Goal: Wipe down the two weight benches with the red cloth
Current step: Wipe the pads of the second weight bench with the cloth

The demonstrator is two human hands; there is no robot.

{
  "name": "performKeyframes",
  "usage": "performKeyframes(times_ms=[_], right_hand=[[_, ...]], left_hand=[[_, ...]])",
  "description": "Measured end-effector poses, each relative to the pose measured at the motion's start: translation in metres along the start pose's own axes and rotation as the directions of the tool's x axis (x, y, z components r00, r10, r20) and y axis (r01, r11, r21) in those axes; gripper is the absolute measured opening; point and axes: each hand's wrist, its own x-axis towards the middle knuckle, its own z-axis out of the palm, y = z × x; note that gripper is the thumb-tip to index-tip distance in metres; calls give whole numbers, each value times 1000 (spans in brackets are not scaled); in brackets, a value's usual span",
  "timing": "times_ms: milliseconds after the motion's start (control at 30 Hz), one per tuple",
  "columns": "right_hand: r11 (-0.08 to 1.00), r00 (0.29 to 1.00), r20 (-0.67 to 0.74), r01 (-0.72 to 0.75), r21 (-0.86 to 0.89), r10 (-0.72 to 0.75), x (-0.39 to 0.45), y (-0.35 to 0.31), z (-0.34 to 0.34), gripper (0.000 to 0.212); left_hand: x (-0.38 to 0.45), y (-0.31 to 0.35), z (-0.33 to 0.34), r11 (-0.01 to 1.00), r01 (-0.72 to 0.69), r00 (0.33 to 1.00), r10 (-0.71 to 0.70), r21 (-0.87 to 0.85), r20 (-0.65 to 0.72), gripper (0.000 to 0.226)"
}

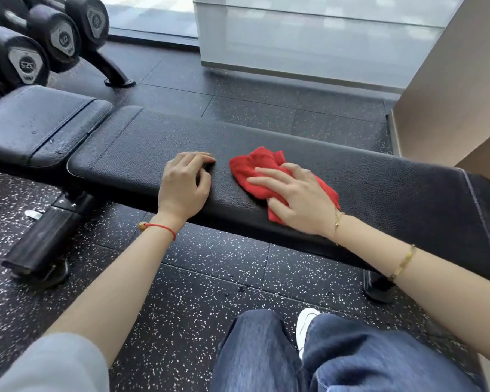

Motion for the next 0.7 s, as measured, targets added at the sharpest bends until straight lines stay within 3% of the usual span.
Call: performKeyframes(times_ms=[100,167,333,400,533,633,700], right_hand=[[973,972,-39,-232,-8,231,33,15,-5,47],[952,951,-41,-307,-8,307,51,0,-2,47],[1000,1000,11,-5,-9,5,22,-48,15,54],[1000,1000,8,2,1,-2,7,-33,9,55],[971,969,-83,-235,-40,231,5,23,-1,51],[851,850,-94,-523,-50,518,34,52,-7,50],[817,817,-77,-576,-39,572,53,44,-5,51]], left_hand=[[0,1,-1,1000,0,1000,0,3,2,30],[-1,2,-1,1000,7,1000,-7,1,-2,31],[0,3,-2,1000,18,1000,-18,13,7,32],[-1,3,-1,1000,9,1000,-9,10,9,31],[-2,2,0,1000,4,1000,-4,4,7,30],[-2,3,0,1000,15,1000,-16,19,11,29],[-1,4,0,999,19,1000,-20,28,19,29]])
